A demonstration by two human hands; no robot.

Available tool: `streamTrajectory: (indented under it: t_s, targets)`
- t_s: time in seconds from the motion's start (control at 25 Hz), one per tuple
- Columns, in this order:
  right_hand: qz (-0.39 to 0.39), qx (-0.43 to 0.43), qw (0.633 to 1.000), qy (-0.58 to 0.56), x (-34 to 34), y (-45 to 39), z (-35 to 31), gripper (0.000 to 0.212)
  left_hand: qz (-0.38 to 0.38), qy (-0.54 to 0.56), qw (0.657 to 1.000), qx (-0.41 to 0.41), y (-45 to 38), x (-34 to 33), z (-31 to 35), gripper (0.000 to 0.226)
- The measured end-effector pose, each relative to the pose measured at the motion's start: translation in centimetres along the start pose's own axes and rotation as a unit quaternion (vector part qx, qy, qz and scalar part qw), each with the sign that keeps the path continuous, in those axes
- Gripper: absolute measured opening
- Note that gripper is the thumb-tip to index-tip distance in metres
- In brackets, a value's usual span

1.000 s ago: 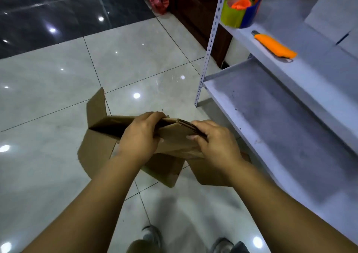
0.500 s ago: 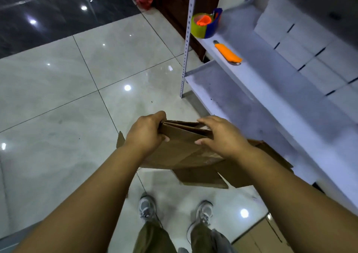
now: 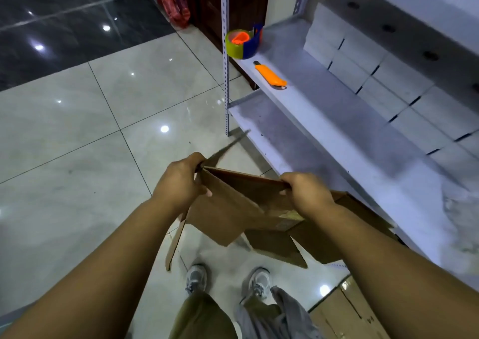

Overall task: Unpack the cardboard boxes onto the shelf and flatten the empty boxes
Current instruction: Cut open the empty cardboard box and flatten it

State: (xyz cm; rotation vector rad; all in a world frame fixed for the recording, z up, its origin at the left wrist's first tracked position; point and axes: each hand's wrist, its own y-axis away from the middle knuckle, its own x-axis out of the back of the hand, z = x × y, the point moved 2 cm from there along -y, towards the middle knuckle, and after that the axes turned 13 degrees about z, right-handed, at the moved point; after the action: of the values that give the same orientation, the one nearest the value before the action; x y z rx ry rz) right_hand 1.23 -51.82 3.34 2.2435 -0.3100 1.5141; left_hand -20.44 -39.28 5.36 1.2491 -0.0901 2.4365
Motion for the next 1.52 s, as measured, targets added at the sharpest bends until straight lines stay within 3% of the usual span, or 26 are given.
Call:
streamTrajectory:
  t_s: [0.24,0.32,0.48,0.64,0.8,0.96,1.24,1.52]
  targets:
    - [0.039,0.001,0.999,0.025,-0.7,1.6,-2.3,0.018,0.144,-0.048,0.985,-0.084,0.6,2.7,0.8,0.030]
    - [0.061,-0.009,0.998,0.033,-0.8,2.5,-3.5,0.018,0.113,-0.056,0.983,-0.134,0.8,2.9,1.3,0.030]
    - [0.108,-0.035,0.993,0.043,-0.1,5.3,-5.4,0.020,-0.048,-0.156,0.961,-0.224,1.4,2.4,1.9,0.058]
    - [0.141,-0.060,0.987,0.056,0.6,9.3,-5.8,0.020,-0.105,-0.200,0.935,-0.272,3.0,1.2,2.1,0.059]
    - [0.163,-0.110,0.980,0.042,0.5,14.3,-5.1,0.019,-0.105,-0.270,0.884,-0.367,5.4,-0.2,3.6,0.024]
    - [0.169,-0.172,0.970,0.026,-0.3,20.0,-3.8,0.017,-0.117,-0.269,0.854,-0.430,9.0,-1.9,5.3,0.011]
    - [0.190,-0.287,0.939,-0.004,-2.6,30.4,1.0,0.019,-0.118,-0.264,0.820,-0.494,17.4,-6.6,8.1,0.016]
    - [0.178,-0.355,0.917,-0.023,-4.6,46.7,7.8,0.026,-0.130,-0.273,0.796,-0.524,32.3,-12.1,12.6,0.021]
